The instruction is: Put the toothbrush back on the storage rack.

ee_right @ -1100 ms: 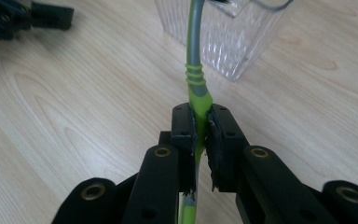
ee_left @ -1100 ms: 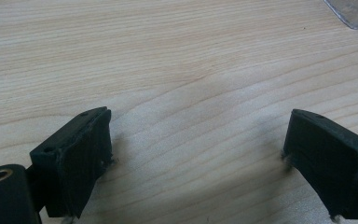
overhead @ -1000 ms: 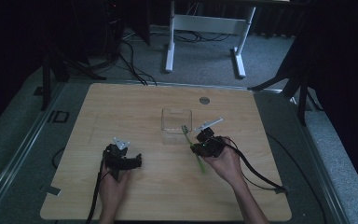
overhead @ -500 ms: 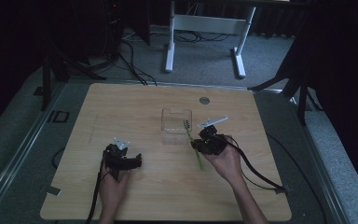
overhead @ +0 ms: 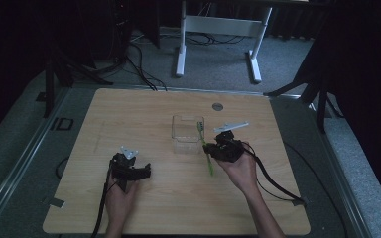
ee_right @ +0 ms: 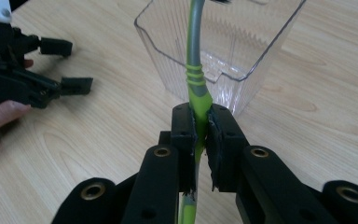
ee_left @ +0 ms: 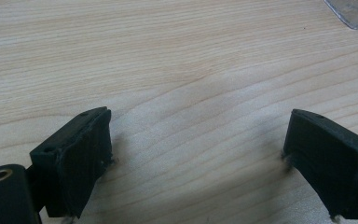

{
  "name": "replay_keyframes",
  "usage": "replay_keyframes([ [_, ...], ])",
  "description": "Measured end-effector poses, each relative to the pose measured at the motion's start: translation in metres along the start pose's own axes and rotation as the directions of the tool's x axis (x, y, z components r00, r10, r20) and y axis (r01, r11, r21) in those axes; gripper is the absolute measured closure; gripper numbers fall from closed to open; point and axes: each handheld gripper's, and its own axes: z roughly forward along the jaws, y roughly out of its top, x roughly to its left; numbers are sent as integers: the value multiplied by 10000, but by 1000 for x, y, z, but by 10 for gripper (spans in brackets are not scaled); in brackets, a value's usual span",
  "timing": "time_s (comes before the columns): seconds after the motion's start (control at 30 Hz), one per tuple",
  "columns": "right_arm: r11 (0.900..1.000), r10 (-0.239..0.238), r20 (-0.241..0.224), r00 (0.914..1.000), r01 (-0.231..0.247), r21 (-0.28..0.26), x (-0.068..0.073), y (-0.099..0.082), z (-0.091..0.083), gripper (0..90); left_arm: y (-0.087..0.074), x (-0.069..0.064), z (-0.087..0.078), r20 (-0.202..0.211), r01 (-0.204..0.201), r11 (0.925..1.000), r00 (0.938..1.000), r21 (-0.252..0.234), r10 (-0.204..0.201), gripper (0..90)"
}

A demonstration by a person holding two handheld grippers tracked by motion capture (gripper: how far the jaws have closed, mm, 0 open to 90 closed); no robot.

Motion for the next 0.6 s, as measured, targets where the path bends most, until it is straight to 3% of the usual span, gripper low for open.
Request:
replay_keyframes([
  [0.6,9948,477,-86,9988,-483,-895,-4,4,-6,817,0,0,0,-1,12,10000,10000,2,-12,79],
])
